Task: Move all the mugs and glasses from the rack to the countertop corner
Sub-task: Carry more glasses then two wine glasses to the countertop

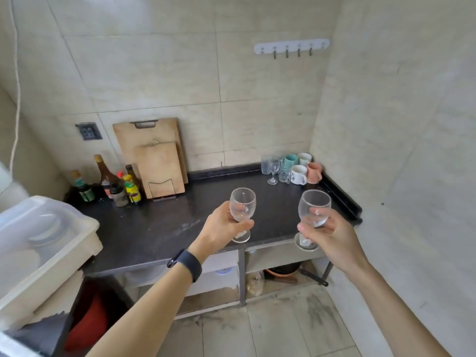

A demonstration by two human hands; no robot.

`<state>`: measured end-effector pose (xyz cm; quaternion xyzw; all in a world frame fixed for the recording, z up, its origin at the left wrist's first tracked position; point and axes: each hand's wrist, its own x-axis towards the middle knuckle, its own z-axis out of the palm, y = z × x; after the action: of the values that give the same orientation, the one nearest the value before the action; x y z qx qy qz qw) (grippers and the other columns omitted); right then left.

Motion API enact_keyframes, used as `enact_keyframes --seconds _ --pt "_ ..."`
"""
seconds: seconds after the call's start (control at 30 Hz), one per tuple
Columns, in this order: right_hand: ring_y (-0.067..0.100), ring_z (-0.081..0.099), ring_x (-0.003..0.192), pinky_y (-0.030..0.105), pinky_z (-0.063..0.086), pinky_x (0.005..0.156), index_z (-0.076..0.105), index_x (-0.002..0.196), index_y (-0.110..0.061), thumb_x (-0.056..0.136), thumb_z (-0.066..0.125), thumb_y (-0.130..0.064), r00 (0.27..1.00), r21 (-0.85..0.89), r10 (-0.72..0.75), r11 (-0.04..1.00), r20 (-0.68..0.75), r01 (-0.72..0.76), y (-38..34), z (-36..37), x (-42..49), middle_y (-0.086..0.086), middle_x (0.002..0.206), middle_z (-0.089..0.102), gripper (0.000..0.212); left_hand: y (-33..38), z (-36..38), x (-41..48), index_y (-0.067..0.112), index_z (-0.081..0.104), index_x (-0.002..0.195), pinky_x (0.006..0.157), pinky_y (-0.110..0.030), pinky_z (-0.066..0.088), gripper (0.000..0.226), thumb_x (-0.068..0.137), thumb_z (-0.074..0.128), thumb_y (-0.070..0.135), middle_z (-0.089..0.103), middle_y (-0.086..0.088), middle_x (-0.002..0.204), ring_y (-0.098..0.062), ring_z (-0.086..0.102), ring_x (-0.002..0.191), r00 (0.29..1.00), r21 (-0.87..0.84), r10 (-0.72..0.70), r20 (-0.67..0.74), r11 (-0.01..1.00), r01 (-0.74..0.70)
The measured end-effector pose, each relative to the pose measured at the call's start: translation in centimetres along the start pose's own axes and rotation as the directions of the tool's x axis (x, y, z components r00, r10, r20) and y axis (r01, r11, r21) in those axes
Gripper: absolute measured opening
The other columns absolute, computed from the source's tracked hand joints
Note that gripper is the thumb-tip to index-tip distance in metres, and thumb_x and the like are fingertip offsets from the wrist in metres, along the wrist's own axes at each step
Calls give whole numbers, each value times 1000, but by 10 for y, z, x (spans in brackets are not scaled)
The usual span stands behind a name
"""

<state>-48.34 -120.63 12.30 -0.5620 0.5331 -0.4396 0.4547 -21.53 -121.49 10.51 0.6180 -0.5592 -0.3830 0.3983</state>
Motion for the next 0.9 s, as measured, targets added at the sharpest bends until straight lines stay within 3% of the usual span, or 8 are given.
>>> enact_keyframes --seconds 0.13,0.4,0.63,0.8,0.9 --pt "8 73 94 24 51 80 62 116 -25 81 83 -19 998 1 55 998 5 -55 20 6 51 -11 101 77 41 -22 3 58 29 58 115 89 -36 57 46 75 79 40 71 9 104 -14 69 95 1000 37 -17 10 999 16" --pt "7 73 95 39 54 94 60 112 -31 81 82 -25 985 -81 163 984 53 -159 68 25 163 -19 98 76 39 -61 21 164 29 54 119 87 -30 55 42 84 78 32 65 12 108 -12 65 98 995 50 -100 1 994 100" --pt "7 71 97 28 52 87 58 110 -33 79 82 -31 966 -143 206 972 157 -184 114 51 318 -13 100 77 39 -81 29 291 31 47 120 73 -18 49 50 83 79 30 62 17 106 -4 62 95 976 2 -199 -88 980 200" --pt "0 67 92 15 46 70 56 117 -27 79 82 -34 942 -196 266 954 205 -227 137 69 430 -10 105 70 47 -104 44 381 29 51 122 86 -33 56 51 81 80 28 66 6 114 -15 64 101 922 -62 -346 -174 938 341" --pt "-5 65 90 13 44 67 55 118 -27 80 81 -37 919 -233 306 940 249 -250 151 83 483 -10 106 69 47 -118 52 427 29 51 124 90 -36 57 51 81 79 28 66 8 112 -13 65 100 887 -79 -413 -206 911 406"
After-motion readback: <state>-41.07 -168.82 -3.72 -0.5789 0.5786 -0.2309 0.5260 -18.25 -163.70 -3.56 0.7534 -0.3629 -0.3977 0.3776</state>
